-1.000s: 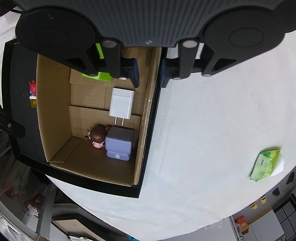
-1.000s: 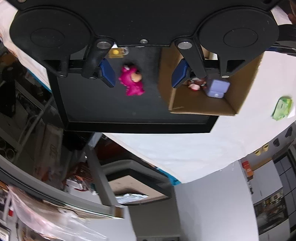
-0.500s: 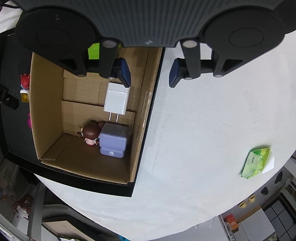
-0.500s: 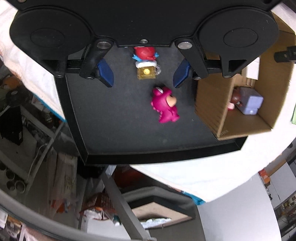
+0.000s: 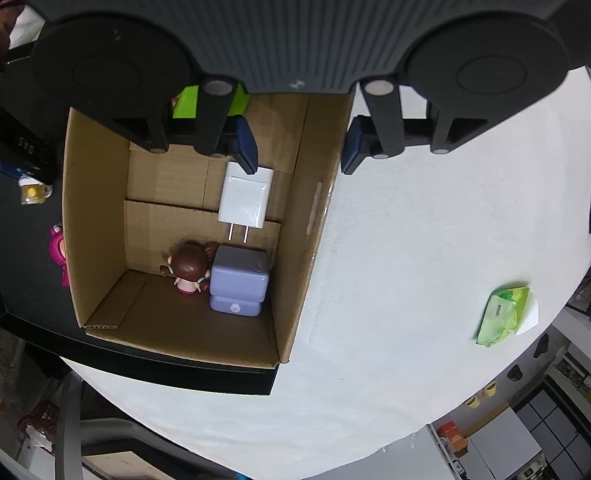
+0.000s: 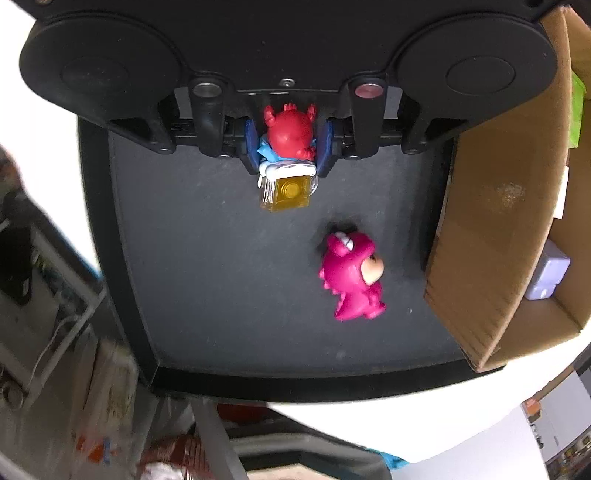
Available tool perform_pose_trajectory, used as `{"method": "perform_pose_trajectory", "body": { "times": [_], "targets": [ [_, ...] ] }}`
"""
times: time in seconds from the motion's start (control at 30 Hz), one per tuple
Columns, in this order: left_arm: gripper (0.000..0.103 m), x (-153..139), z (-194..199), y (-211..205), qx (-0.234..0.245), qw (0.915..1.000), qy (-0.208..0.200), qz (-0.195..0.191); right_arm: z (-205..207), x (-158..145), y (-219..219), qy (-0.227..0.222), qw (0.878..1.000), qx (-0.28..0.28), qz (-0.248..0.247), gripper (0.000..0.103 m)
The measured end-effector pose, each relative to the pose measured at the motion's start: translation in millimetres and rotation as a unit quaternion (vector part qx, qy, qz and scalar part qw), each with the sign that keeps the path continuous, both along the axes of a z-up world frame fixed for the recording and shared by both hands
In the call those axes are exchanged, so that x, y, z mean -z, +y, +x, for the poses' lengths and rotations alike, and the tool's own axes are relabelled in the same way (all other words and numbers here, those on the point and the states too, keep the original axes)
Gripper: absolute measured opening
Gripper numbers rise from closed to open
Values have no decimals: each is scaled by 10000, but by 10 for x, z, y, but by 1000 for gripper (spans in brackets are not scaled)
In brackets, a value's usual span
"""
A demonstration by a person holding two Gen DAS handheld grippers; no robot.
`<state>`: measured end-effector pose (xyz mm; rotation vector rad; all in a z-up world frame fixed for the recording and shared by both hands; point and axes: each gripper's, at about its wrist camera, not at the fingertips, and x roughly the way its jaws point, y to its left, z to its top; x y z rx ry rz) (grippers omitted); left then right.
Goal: Organize rigid objects
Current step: 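Move the right tool to the red-and-blue figurine and grasp it, then carry the figurine into the box and release it beside the charger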
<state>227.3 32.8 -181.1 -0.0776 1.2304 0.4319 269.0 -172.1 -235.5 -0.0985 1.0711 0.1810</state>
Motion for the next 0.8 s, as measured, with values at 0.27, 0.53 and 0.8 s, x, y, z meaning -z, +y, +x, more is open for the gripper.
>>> {"method": "perform_pose_trajectory", "body": {
  "times": [0.27,0.53,0.8],
  "targets": [
    [52,-18,11,-71,5,9999,2,132,-41,-174,-126,-176,9993,109,306,32],
    [52,-23,-3,-69,53,9999,-29,100,-63,-312,-185,-346,9982,132,474,32],
    [52,-45,-52,-1,126,9998,-109,-95,-105,-548,-110,-618,9959,131,651,32]
  ]
}}
